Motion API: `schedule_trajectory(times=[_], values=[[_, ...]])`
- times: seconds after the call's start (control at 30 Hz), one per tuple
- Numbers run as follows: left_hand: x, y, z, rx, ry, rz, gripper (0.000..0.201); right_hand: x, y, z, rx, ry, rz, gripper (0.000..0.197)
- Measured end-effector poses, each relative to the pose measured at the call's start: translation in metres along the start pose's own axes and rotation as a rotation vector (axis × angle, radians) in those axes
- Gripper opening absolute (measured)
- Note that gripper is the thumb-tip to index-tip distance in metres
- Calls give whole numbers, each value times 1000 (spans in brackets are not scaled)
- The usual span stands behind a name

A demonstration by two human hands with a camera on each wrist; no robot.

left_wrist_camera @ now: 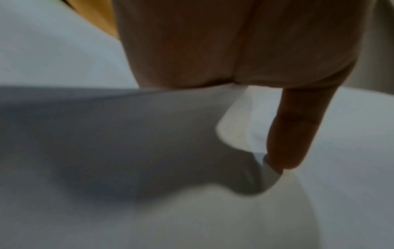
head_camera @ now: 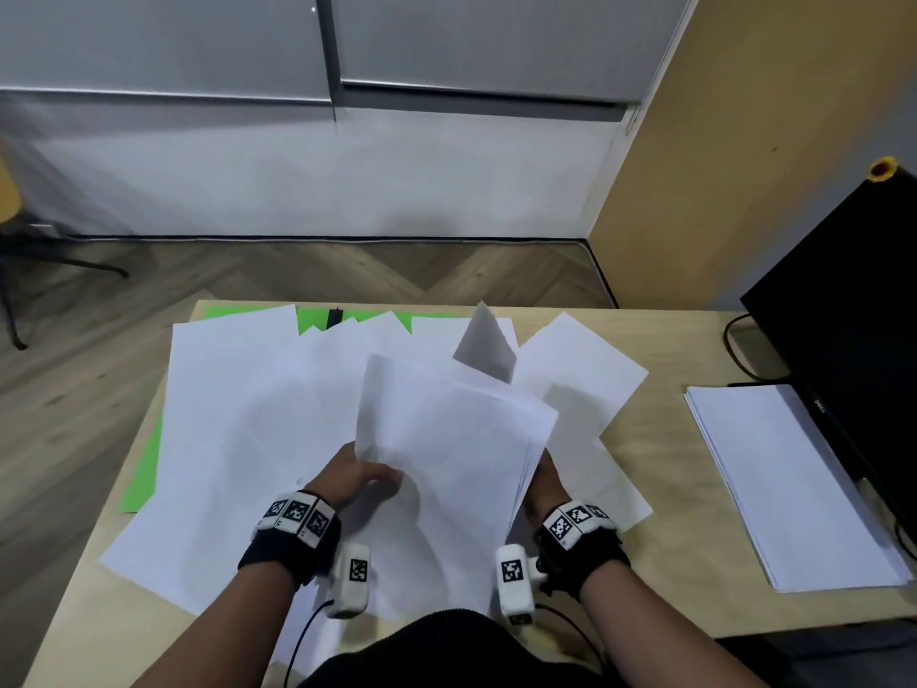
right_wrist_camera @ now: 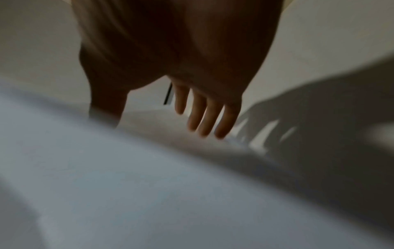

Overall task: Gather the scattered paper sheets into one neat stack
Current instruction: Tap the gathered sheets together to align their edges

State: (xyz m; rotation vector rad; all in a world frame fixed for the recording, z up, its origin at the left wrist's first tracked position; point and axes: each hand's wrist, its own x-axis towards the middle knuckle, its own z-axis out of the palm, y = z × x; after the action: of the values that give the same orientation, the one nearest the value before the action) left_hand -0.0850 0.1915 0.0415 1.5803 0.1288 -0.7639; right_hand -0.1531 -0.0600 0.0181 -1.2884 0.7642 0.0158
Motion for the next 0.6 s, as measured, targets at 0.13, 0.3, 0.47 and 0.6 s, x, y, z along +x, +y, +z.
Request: schedule_trajectory(times=[0.13, 0.3, 0.47, 0.6], values=[[-4, -4, -7, -29, 7, 11, 40, 22, 14, -4, -96, 121, 84, 23], [-29, 24, 0, -93, -60, 128, 46, -13, 21, 0, 1, -51, 340, 46], [-44, 56, 9, -166, -201, 225, 61, -43, 8, 21, 126, -172, 339, 66], [-36, 55, 3, -193, -130, 181, 72, -56, -24, 21, 211, -268, 224, 64]])
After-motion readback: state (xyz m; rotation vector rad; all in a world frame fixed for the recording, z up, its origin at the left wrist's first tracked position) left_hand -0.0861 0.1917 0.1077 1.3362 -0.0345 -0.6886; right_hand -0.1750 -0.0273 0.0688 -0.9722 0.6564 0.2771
